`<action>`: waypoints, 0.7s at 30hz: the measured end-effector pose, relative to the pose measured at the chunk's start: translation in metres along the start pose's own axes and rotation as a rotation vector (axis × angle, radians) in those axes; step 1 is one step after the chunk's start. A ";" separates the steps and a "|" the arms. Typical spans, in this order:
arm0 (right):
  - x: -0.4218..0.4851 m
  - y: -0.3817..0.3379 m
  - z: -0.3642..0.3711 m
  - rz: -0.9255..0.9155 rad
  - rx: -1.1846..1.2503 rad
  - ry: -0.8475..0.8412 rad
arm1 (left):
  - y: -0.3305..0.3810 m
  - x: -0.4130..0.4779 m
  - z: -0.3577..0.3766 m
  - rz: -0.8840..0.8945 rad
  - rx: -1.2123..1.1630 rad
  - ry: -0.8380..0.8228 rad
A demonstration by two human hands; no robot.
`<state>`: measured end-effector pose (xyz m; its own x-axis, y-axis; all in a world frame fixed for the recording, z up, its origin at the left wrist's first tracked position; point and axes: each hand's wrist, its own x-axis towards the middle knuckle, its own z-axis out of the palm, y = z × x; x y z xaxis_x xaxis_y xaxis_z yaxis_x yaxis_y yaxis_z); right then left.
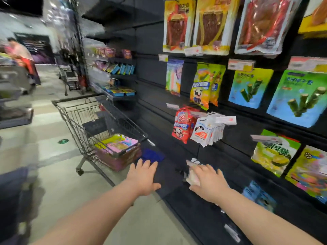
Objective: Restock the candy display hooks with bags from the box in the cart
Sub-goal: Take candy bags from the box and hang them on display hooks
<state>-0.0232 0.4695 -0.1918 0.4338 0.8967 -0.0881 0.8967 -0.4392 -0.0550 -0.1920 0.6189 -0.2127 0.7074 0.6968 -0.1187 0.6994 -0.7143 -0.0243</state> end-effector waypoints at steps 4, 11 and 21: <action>0.039 -0.056 0.006 -0.080 0.002 -0.028 | -0.058 0.002 0.001 -0.062 -0.034 0.020; 0.100 -0.113 0.011 -0.183 -0.043 -0.094 | -0.121 0.014 0.012 -0.153 -0.076 -0.016; 0.241 -0.157 0.009 -0.356 -0.011 -0.155 | -0.196 0.087 0.010 -0.320 0.000 -0.036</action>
<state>-0.0600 0.7534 -0.2132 0.0771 0.9737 -0.2145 0.9901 -0.1001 -0.0986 -0.2689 0.8185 -0.2286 0.4477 0.8831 -0.1403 0.8857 -0.4595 -0.0661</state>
